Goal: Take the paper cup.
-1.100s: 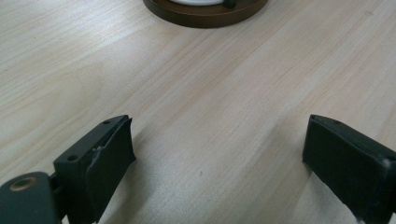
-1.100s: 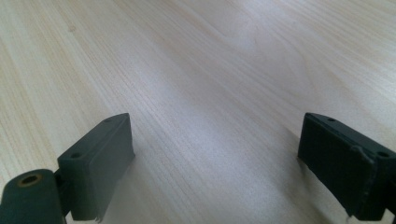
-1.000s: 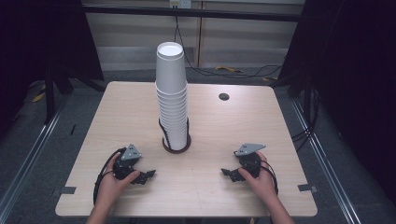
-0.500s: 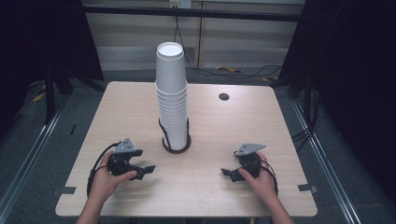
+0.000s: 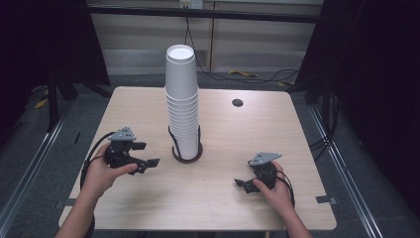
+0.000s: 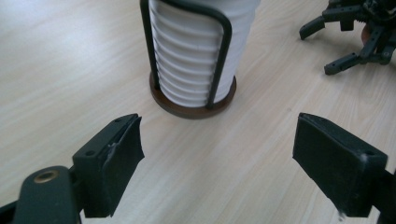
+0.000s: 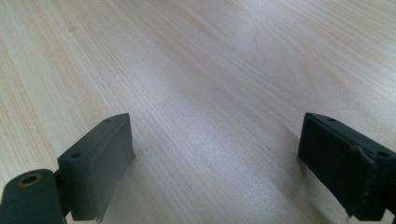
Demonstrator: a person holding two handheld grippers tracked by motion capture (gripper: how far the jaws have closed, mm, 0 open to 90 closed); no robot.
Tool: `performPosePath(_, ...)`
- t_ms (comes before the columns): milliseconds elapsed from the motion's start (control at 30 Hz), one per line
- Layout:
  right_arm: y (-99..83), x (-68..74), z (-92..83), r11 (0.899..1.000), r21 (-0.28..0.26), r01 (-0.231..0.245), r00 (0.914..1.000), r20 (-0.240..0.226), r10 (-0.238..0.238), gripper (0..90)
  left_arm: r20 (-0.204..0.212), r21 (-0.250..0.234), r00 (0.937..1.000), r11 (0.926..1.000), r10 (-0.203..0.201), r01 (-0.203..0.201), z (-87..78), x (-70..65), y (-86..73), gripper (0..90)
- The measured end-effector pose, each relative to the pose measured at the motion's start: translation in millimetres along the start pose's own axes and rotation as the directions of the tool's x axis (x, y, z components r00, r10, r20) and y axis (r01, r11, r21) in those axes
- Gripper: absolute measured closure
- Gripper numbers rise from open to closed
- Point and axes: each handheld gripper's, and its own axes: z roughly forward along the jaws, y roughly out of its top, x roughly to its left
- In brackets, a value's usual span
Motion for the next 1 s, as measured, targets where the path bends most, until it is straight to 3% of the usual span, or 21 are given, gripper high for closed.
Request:
performPosePath(333, 0.0, 0.1, 0.0, 1.0, 0.0, 0.0, 1.0, 0.001, 0.0, 9.8, 0.001, -0.029, 1.0, 0.9996, 0.006, -0.006, -23.8, 7.8, 36.8, 15.9)
performPosePath(600, 0.0, 0.0, 0.0, 1.0, 0.0, 0.001, 1.0, 0.001, -0.001, 9.8, 0.039, -0.058, 0.9986, 0.9978, 0.035, -0.033, -35.4, 4.2, 69.7, 15.8)
performPosePath(900, 0.0, 0.0, 0.0, 1.0, 0.0, 0.0, 1.0, 0.001, 0.0, 9.8, 0.052, -0.091, 0.9953, 0.9929, 0.082, -0.077, -43.1, -2.4, 109.1, 15.4)
performPosePath(1000, 0.0, 0.1, 0.0, 1.0, -0.001, -0.001, 1.0, 0.001, 0.001, 9.8, 0.069, -0.123, 0.9944, 0.9898, 0.081, -0.072, -45.7, -5.8, 125.3, 15.4)
